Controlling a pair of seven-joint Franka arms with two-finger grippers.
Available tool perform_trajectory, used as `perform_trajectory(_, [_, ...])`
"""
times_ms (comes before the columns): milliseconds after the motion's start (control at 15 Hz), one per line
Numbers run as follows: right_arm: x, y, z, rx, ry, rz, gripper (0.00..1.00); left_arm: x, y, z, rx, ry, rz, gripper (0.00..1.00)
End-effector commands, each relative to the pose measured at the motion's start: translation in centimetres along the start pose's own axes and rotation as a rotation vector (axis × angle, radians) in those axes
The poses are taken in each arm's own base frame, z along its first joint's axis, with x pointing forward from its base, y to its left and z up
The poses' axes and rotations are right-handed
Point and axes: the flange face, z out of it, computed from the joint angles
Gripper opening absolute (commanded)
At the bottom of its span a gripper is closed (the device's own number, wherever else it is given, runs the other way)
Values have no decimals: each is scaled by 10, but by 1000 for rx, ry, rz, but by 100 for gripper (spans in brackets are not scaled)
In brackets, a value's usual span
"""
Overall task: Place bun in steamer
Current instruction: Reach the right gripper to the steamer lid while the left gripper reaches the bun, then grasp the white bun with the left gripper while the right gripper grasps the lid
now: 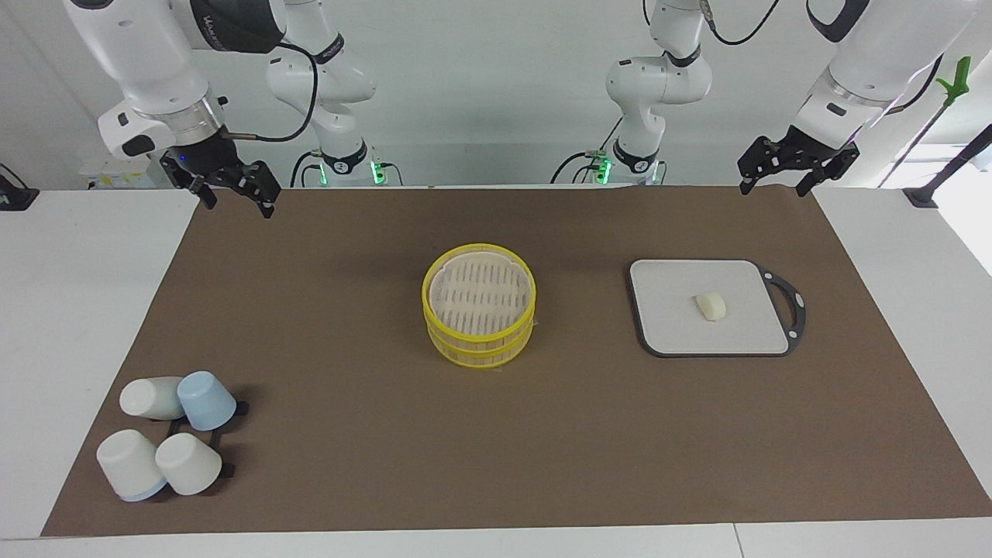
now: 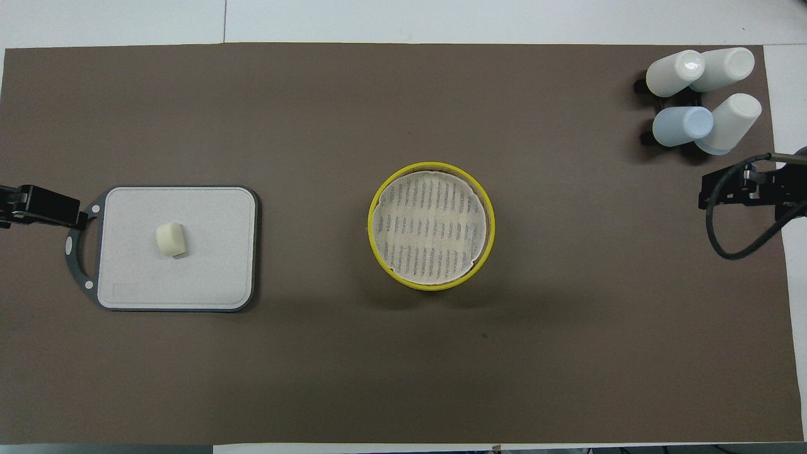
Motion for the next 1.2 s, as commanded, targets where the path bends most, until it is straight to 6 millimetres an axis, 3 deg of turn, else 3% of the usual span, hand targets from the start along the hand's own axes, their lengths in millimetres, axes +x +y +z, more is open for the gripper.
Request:
perform_trajectory(0, [3, 2, -2, 9, 6, -20, 100, -4, 1, -3, 22, 15, -1, 100])
perform_trajectory(267, [0, -4, -3, 11, -2, -26, 100, -4, 0, -3, 22, 15, -4, 100])
perform_trajectory(467, [-13, -37, -3, 8, -23, -104, 100, -5, 0, 0, 22, 15, -2, 100])
perform_trajectory(600, [-23, -96, -11, 70, 44, -148, 100, -12, 0, 20, 21, 27, 0, 100])
perform_trajectory(733, [-38, -169, -3, 114, 64, -140, 100, -27, -2, 78, 18, 47, -2, 100])
perform_trajectory(800, [-49, -214, 8, 120, 60, -126, 100, -32, -4, 110, 18, 61, -6, 100])
perform_trajectory(867, [-50, -262, 33, 113, 37, -65, 100, -34, -8, 148, 17, 73, -12, 100])
perform_trajectory(1000, [-49, -358, 62, 126, 62, -22, 100, -25, -18, 203, 18, 78, -40, 100])
perform_trajectory(1067, [-54, -385, 76, 125, 99, -14, 100, -16, -20, 229, 19, 80, -57, 100])
perform_trajectory(1133, [-58, -405, 90, 160, 132, -1, 100, -9, -23, 242, 20, 95, -92, 100])
